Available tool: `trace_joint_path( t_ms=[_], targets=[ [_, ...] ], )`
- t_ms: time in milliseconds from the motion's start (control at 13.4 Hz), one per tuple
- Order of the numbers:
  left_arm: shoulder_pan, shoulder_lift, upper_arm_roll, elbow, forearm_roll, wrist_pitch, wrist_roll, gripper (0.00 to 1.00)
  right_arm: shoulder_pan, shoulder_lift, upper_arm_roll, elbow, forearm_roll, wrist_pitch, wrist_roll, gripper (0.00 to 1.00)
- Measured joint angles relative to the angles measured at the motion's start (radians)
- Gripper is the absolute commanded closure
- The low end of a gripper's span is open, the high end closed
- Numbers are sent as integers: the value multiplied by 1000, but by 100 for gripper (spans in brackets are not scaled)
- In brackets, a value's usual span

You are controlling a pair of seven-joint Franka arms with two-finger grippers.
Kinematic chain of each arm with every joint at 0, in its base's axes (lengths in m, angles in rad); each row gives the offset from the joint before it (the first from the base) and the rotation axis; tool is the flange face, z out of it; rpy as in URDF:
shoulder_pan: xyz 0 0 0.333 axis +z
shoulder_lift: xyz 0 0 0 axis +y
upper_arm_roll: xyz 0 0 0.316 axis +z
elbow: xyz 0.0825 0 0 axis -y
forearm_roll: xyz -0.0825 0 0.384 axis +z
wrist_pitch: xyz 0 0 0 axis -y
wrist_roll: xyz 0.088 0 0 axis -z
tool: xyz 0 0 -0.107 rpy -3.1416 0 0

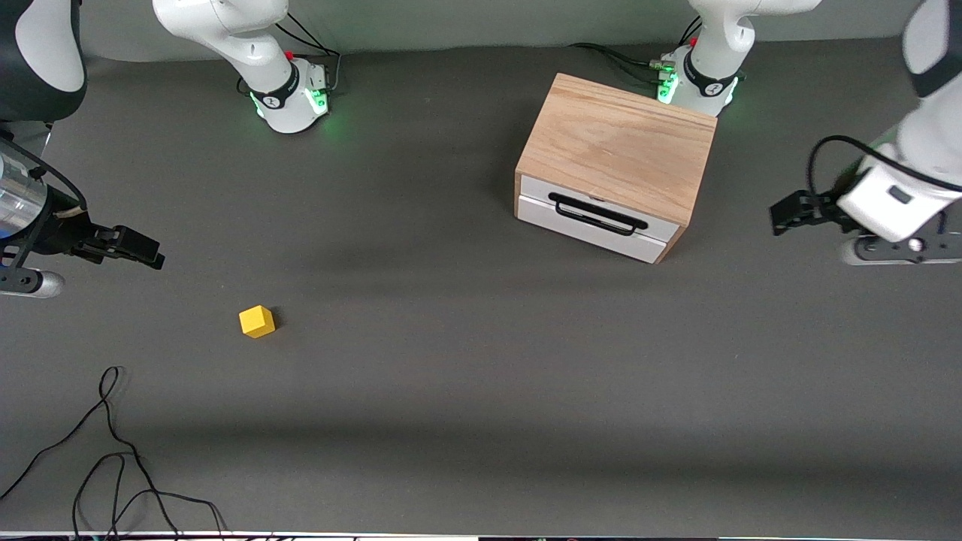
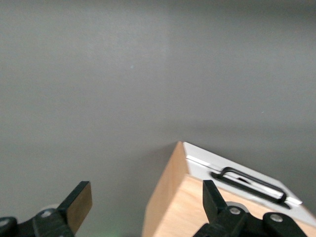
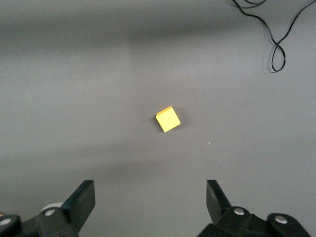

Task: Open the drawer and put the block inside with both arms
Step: 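Move the left gripper over the drawer's black handle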

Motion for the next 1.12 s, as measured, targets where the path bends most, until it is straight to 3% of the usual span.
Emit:
trace_joint_path(
  t_ms=[223,669,1116],
  targets=[
    [-105,8,-43,-1,-1,0,-342,0,0,15,0,0,0,3,0,0],
    [-341,88,-53,-2,-5,62,-934,0,0,33,1,-1,0,16,-20,0],
    [-388,132,-53,-2,-60,61,-1343,0,-1,36,-1,-5,0,16,-37,0]
  ],
)
